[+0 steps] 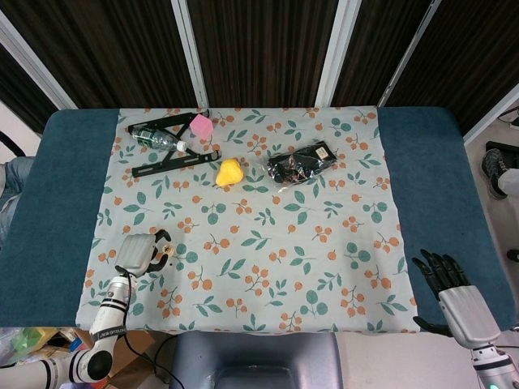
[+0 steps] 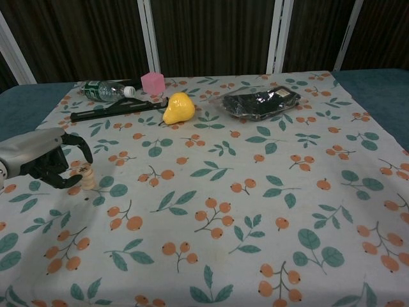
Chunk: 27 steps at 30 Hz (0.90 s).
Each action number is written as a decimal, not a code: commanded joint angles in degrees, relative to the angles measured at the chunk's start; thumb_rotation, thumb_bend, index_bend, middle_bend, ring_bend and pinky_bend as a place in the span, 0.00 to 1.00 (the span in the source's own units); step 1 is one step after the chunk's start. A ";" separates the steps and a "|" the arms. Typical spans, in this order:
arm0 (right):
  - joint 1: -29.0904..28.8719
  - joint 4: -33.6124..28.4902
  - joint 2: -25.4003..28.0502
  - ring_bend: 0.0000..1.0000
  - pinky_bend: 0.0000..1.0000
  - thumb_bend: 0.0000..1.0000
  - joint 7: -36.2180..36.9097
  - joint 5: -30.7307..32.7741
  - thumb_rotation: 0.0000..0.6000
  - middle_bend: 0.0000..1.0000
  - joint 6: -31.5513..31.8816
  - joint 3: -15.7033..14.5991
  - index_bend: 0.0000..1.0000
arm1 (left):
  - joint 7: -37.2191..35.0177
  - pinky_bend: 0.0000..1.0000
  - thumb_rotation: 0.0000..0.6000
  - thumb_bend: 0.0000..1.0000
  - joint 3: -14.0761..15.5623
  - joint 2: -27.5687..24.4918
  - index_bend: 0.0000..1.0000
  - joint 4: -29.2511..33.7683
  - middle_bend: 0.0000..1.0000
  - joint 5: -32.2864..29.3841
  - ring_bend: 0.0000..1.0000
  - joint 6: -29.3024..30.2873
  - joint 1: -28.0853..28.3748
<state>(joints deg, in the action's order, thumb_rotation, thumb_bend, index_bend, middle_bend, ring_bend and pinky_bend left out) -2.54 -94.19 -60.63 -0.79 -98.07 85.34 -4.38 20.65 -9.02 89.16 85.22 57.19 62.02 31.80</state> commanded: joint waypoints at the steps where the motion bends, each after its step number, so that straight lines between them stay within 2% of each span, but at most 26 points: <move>1: 0.05 0.11 -0.06 0.00 0.06 0.20 0.04 -0.02 1.00 0.00 0.07 -0.01 0.00 | -0.39 1.00 1.00 0.41 0.01 -0.79 0.37 1.03 1.00 0.53 1.00 0.35 -0.26; 5: 0.04 0.07 -0.07 0.00 0.06 0.20 -0.04 -0.03 1.00 0.00 0.05 -0.01 0.00 | -3.69 1.00 1.00 0.41 0.30 -3.68 0.36 5.15 1.00 5.10 1.00 3.44 -1.93; 7: 0.10 0.11 -0.03 0.00 0.06 0.20 0.00 0.03 1.00 0.00 0.13 -0.01 0.00 | -8.24 1.00 1.00 0.41 1.47 -6.00 0.32 7.51 0.95 10.89 0.96 6.52 -3.84; 8: 0.11 0.13 -0.03 0.00 0.06 0.20 -0.05 0.09 1.00 0.00 0.10 0.00 0.00 | -11.16 0.92 1.00 0.41 2.55 -7.43 0.27 8.65 0.80 13.77 0.81 7.42 -4.83; 9: 0.10 0.14 -0.07 0.00 0.06 0.20 -0.18 0.17 1.00 0.00 0.02 0.02 0.00 | -15.12 0.73 1.00 0.41 4.48 -9.82 0.22 10.03 0.61 17.81 0.61 8.33 -6.15; 11: 0.06 0.09 -0.13 0.00 0.06 0.20 -0.45 0.25 1.00 0.00 -0.20 -0.01 0.00 | -19.98 0.47 1.00 0.41 7.56 -13.21 0.17 11.20 0.41 23.68 0.38 11.13 -8.53; 12: 0.03 0.08 -0.24 0.00 0.06 0.20 -0.70 0.27 1.00 0.00 -0.31 0.00 0.00 | -22.49 0.23 1.00 0.41 9.62 -14.69 0.13 11.02 0.28 27.61 0.21 14.16 -10.46; 13: 0.01 0.08 -0.33 0.00 0.06 0.20 -0.93 0.25 1.00 0.00 -0.38 -0.01 0.00 | -24.07 0.11 1.00 0.41 11.23 -15.43 0.11 10.37 0.21 30.22 0.12 16.55 -12.04; 14: 0.00 0.07 -0.42 0.00 0.06 0.20 -1.17 0.25 1.00 0.00 -0.46 -0.03 0.00 | -25.44 0.03 1.00 0.41 12.76 -15.87 0.10 9.41 0.15 32.24 0.06 18.70 -13.63; 15: -0.01 0.04 -0.55 0.00 0.06 0.20 -1.51 0.26 1.00 0.00 -0.58 -0.04 0.00 | -26.71 0.01 1.00 0.41 14.59 -16.22 0.09 7.67 0.12 34.03 0.03 20.86 -15.56; 17: -0.05 -0.04 -0.74 0.00 0.06 0.20 -1.94 0.21 1.00 0.00 -0.76 -0.09 0.00 | -27.77 0.00 1.00 0.41 16.28 -16.06 0.06 3.86 0.05 34.94 0.00 23.25 -18.20; 21: -0.06 -0.05 -1.02 0.00 0.06 0.20 -2.49 -0.12 1.00 0.00 -0.67 -0.14 0.00 | -29.68 0.00 1.00 0.41 16.72 -15.31 0.01 -1.30 0.00 36.00 0.00 25.16 -20.09; 24: -0.01 0.01 -1.19 0.00 0.06 0.20 -2.84 -0.41 1.00 0.00 -0.66 -0.32 0.00 | -30.46 0.00 1.00 0.41 15.82 -15.14 0.00 -2.50 0.00 38.13 0.00 28.09 -20.56; 27: 0.15 0.11 -1.31 0.00 0.06 0.20 -3.05 -0.88 1.00 0.00 -0.39 -0.56 0.00 | -30.38 0.00 1.00 0.41 15.98 -15.32 0.00 -2.89 0.00 39.14 0.00 28.28 -20.85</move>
<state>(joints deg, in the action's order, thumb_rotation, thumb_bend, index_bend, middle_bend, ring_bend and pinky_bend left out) -2.42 -94.12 -61.91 -3.79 -98.90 84.91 -4.90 -8.94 6.82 74.22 83.52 94.74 89.29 11.82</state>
